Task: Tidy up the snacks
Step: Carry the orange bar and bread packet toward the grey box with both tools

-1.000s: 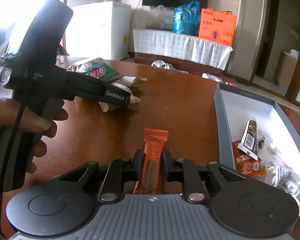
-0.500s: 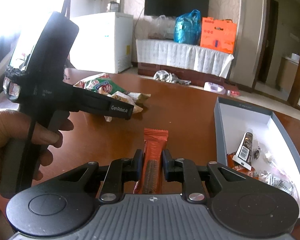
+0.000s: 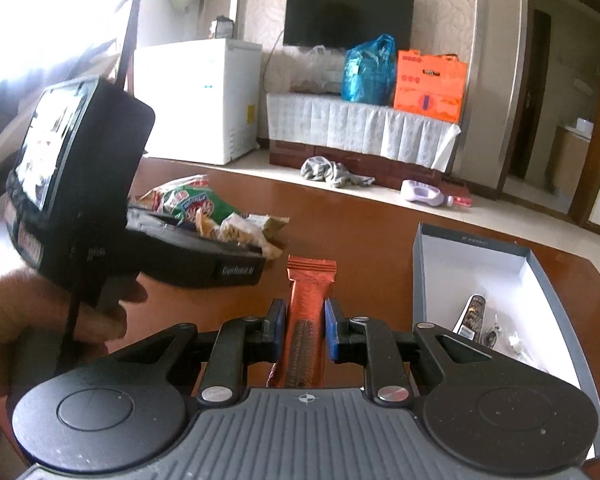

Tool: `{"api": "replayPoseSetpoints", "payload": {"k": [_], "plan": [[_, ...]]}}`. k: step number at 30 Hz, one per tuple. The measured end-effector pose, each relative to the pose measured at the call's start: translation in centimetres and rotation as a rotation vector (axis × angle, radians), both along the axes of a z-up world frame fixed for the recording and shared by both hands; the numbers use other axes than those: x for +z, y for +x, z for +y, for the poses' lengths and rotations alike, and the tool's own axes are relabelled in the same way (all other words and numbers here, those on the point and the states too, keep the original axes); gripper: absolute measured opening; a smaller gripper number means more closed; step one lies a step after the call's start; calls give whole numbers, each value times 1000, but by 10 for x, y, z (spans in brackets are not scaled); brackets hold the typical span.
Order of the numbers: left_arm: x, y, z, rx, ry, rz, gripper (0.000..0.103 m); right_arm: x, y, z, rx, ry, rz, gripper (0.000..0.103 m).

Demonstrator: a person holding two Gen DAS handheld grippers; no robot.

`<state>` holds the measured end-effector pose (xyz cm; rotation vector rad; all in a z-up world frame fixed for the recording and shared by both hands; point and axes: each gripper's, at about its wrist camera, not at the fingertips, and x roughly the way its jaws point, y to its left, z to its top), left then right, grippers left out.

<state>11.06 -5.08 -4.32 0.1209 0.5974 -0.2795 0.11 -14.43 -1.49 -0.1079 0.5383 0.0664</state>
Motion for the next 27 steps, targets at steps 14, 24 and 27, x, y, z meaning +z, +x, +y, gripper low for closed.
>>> {"api": "replayPoseSetpoints", "payload": {"k": [14, 24, 27], "plan": [[-4, 1, -5, 10, 33, -8, 41, 6, 21, -10, 18, -7, -18, 22], [0, -1, -11, -13, 49, -23, 41, 13, 19, -16, -3, 15, -36, 22], [1, -1, -13, -17, 51, -31, 41, 14, 19, -20, -18, 24, -40, 22]]}}
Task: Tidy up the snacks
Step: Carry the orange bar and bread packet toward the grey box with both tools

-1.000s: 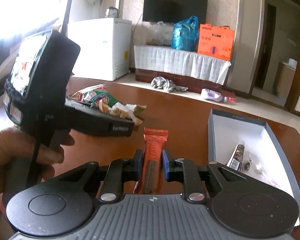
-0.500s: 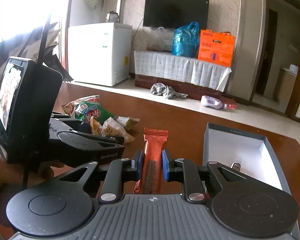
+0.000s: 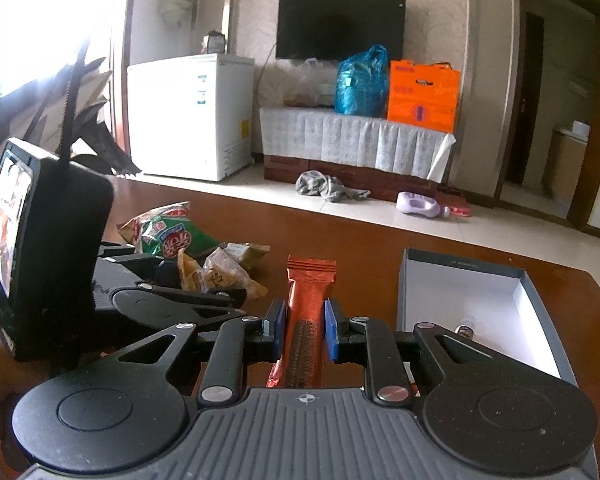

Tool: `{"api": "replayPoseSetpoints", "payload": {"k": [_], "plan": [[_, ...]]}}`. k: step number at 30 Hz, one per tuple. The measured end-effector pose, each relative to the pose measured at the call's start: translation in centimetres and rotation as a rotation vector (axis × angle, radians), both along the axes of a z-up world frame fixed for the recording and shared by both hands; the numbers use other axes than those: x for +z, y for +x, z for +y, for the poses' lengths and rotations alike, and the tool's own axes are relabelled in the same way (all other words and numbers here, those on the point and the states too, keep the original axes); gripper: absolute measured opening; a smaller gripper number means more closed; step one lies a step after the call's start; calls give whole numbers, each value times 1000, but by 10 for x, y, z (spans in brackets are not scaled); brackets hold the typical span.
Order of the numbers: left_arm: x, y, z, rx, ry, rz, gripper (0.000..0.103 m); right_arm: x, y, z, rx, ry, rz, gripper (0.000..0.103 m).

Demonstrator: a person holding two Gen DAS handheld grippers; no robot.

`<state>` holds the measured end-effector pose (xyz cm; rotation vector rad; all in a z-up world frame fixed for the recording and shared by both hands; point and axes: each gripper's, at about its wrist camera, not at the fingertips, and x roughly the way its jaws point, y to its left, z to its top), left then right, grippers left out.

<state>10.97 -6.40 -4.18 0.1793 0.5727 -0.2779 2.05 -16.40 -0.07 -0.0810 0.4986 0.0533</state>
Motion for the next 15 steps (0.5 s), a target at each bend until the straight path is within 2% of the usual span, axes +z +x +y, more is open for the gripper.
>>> {"api": "replayPoseSetpoints", "payload": {"k": [15], "plan": [[7, -7, -22, -41, 4, -24, 41, 7, -5, -22, -53, 25, -16, 22]]}}
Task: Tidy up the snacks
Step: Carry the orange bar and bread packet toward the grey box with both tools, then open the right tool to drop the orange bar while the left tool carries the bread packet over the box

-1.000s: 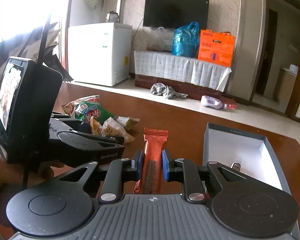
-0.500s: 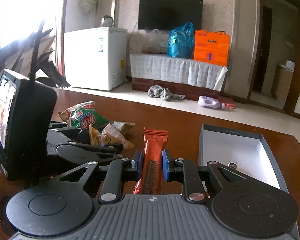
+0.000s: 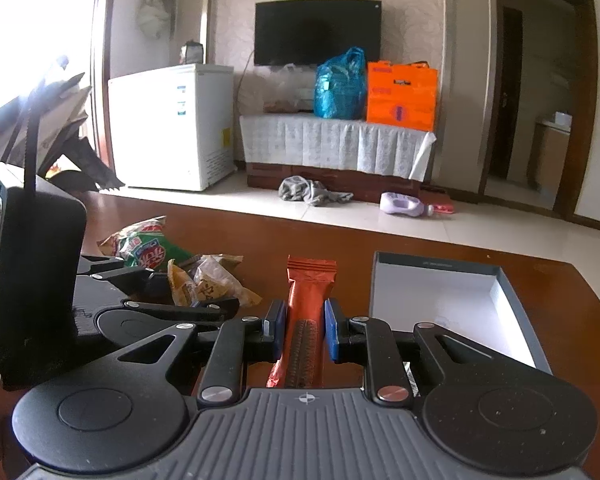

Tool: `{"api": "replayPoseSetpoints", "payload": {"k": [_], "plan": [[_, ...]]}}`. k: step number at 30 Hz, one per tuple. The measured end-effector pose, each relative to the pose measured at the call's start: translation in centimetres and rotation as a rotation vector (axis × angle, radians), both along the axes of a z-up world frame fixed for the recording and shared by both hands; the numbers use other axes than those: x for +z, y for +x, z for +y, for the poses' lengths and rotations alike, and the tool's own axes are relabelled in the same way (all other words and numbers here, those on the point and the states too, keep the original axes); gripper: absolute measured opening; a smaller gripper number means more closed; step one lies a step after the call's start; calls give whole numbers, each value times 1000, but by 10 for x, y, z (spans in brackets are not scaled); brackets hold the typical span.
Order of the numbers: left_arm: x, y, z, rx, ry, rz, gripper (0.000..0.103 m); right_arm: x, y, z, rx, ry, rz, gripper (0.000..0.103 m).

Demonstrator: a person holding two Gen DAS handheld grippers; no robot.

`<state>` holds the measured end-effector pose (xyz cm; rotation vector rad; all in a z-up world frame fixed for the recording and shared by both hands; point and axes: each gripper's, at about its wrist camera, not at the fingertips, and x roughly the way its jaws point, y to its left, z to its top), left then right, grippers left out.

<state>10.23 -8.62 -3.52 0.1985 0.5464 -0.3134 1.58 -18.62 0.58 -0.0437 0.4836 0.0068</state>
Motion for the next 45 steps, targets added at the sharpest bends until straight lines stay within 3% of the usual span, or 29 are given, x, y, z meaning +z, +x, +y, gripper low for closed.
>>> {"api": "replayPoseSetpoints", "payload": {"k": [24, 45], "plan": [[8, -13, -46, -55, -18, -19, 41, 6, -14, -20, -110, -13, -1, 22], [7, -30, -116, -139, -63, -19, 41, -7, -24, -85, -256, 2, 30, 22]]}}
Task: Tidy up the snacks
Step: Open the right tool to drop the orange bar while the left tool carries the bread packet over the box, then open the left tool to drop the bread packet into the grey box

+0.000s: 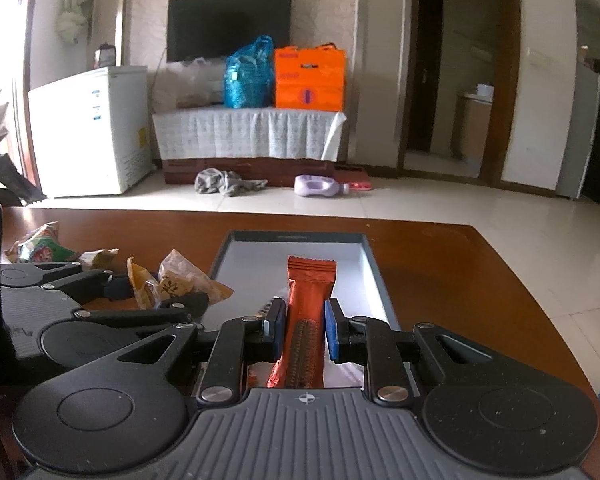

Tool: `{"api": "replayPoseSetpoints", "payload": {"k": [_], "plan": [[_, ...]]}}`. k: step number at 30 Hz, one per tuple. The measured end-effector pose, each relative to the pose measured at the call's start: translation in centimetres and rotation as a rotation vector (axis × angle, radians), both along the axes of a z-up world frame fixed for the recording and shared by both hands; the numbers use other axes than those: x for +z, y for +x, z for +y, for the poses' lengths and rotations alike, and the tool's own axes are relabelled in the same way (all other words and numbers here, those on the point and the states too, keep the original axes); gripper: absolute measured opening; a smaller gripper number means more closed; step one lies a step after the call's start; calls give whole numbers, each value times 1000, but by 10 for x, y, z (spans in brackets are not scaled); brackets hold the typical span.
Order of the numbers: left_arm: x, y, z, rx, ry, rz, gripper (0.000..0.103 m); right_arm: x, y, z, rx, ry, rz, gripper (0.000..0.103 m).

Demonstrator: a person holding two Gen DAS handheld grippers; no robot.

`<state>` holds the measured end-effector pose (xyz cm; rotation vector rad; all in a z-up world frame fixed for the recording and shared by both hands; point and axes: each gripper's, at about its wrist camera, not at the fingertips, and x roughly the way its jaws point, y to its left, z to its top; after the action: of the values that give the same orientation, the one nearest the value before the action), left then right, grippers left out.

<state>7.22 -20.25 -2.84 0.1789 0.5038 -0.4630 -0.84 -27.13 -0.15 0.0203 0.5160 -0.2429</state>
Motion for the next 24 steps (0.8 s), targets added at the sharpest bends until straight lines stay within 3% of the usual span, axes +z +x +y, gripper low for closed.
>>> {"api": "replayPoseSetpoints", "payload": {"k": [7, 24], "plan": [[-4, 2, -21, -31, -4, -1, 41, -14, 1, -16, -17, 41, 24, 22], [-14, 16, -44, -55, -9, 24, 42, -37, 10, -22, -27, 30, 120, 22]]}}
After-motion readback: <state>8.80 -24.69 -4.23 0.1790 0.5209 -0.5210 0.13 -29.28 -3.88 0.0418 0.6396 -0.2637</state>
